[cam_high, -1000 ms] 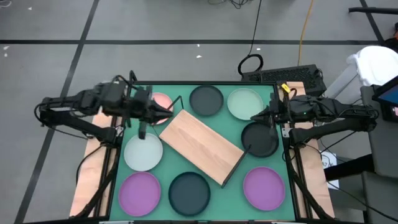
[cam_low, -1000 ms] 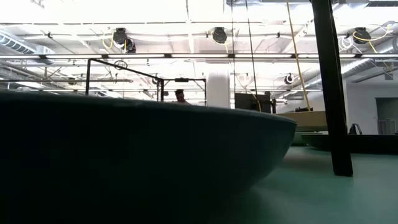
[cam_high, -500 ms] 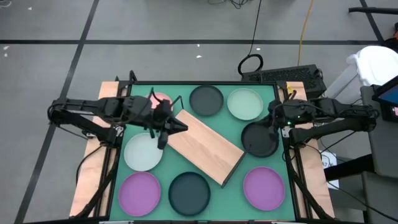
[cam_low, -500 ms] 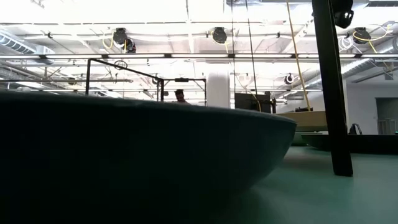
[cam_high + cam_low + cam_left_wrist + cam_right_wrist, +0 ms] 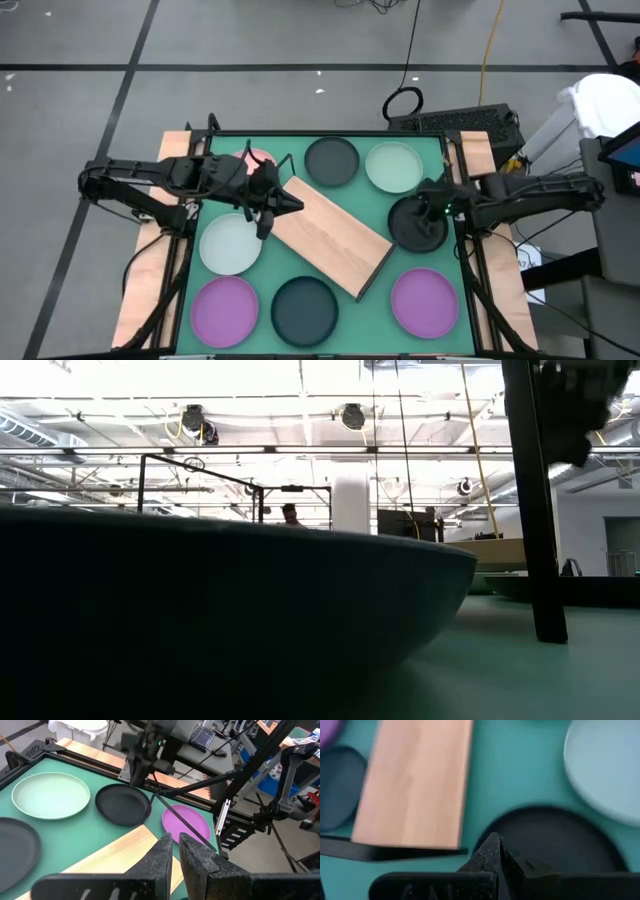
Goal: Place and stack plates onto a shelf
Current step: Put the black plate on the shelf
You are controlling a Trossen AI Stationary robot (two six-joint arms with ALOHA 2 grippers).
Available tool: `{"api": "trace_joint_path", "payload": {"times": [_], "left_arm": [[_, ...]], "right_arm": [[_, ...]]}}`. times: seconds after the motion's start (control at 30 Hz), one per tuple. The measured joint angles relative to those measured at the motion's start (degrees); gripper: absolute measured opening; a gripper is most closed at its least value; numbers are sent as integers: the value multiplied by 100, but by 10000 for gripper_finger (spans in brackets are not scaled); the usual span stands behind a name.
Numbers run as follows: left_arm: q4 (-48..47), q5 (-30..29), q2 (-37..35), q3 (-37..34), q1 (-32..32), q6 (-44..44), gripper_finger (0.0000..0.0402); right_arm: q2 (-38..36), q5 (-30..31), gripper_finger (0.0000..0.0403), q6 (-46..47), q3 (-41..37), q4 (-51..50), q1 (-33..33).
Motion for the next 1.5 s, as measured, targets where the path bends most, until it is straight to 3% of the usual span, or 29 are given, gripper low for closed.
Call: {"api": "trace_joint_path", "payload": {"times": [0.23, 0.57, 0.7, 1.13, 1.5], "left_arm": [[-2, 2, 0, 0, 0, -2, 40], [-20, 4, 0, -2, 0, -1, 40], [-22, 8, 0, -2, 0, -52, 40], [-214, 11, 0, -2, 0, -116, 40], [-219, 9, 0, -2, 0, -136, 40]], "right_arm": [[0, -408, 0, 562, -603, 135, 2], [-52, -865, 0, 130, -625, 133, 116], [-52, -1029, 0, 603, -625, 139, 277], [-50, -1018, 0, 1635, -623, 182, 1464], [202, -829, 4, 1071, -618, 181, 2229]]}}
